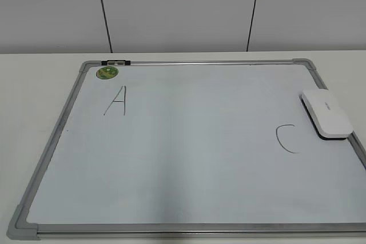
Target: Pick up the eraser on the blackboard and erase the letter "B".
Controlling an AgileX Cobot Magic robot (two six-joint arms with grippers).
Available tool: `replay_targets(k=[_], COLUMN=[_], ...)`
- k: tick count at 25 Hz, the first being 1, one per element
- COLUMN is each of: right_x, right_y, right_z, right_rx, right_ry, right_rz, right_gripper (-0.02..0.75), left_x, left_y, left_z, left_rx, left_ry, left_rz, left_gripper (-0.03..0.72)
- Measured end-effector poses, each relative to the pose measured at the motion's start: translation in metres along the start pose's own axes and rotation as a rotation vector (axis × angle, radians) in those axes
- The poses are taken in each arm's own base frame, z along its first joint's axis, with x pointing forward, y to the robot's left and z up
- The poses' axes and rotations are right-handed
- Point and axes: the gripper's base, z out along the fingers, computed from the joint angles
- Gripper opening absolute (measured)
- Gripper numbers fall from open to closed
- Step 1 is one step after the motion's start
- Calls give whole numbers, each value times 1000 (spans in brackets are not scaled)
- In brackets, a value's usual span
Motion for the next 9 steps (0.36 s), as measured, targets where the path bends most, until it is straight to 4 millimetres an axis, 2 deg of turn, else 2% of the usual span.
replay_targets(k=[9], right_x=[0], right_y=[0], right_z=[0], right_rx=[0], right_ry=[0], right_rz=[0], right_gripper=[589], left_x=[0], left_y=[0], left_z=[0], left_rx=[0], left_ry=[0], left_rz=[0], left_gripper=[241])
